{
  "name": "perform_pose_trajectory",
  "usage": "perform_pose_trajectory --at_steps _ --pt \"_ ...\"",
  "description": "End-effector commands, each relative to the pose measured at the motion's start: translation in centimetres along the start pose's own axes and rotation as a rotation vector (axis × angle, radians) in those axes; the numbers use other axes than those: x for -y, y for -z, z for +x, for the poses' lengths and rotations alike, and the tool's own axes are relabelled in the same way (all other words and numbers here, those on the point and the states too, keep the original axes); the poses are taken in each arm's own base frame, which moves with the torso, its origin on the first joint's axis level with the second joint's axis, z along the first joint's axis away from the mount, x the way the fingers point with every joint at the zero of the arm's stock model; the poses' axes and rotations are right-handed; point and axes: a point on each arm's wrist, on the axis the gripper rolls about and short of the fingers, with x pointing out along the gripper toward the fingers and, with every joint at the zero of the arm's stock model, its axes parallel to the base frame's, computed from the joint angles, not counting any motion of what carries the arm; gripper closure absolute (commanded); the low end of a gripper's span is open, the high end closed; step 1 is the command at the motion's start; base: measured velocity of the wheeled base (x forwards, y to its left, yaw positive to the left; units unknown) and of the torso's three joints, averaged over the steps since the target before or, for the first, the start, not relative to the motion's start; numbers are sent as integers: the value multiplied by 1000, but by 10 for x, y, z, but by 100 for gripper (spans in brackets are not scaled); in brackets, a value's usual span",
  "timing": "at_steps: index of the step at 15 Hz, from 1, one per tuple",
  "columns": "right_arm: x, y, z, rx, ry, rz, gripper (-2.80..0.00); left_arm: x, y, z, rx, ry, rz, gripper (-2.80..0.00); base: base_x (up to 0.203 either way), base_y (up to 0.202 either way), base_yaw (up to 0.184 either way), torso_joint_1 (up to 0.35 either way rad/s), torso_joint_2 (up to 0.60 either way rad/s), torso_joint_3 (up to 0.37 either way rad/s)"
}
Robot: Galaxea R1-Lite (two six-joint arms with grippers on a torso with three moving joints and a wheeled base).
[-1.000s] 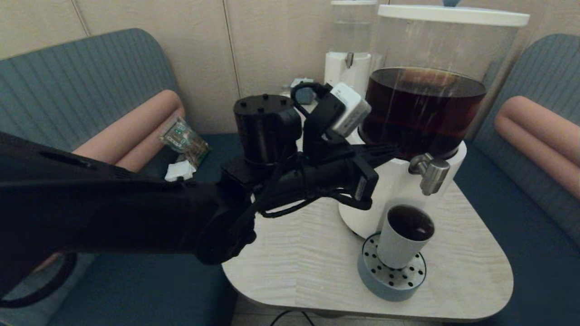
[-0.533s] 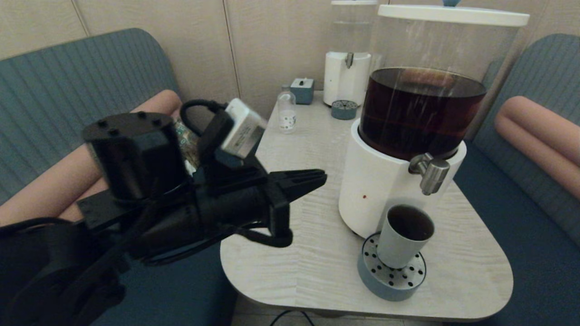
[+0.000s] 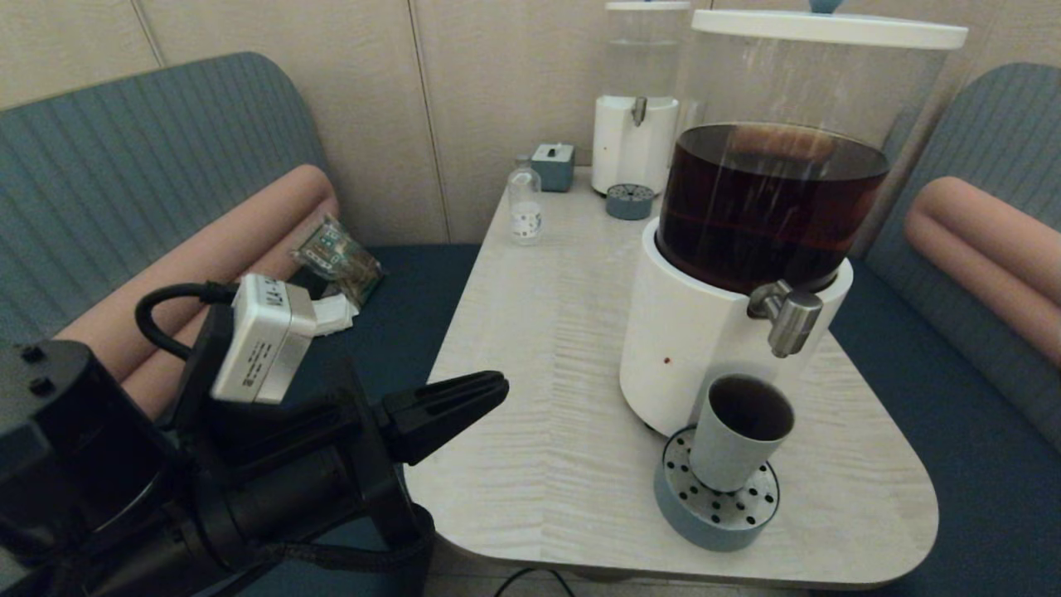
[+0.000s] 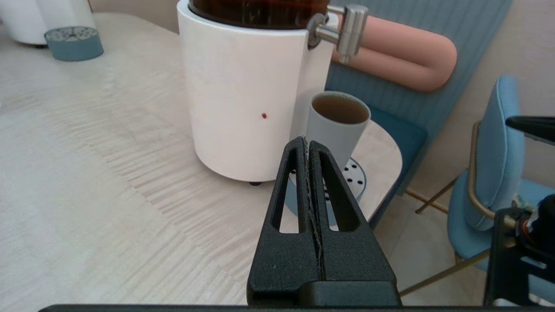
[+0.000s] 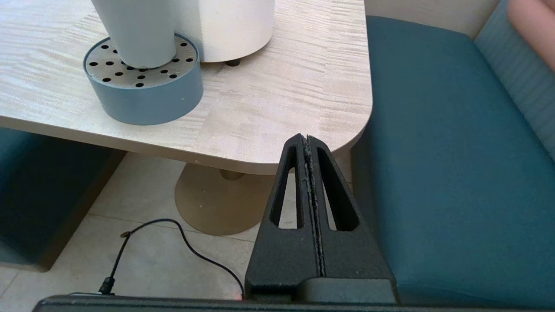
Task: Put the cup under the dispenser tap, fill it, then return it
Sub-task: Place the cup next to the water dispenser
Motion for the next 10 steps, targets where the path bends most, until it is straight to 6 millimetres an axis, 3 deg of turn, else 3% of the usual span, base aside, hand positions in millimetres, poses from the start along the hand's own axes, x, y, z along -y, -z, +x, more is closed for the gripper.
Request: perform_pose_trajectory --at_steps 1,9,10 --pt "0 0 0 0 -1 -1 0 -1 17 3 -3 0 1 0 0 0 0 0 0 0" --pt "0 0 0 1 -1 -1 0 1 42 -4 -89 15 -34 0 0 0 0 0 0 0" --pt "0 0 0 0 -1 1 0 1 40 -3 -84 27 -32 -280 0 0 0 0 0 0"
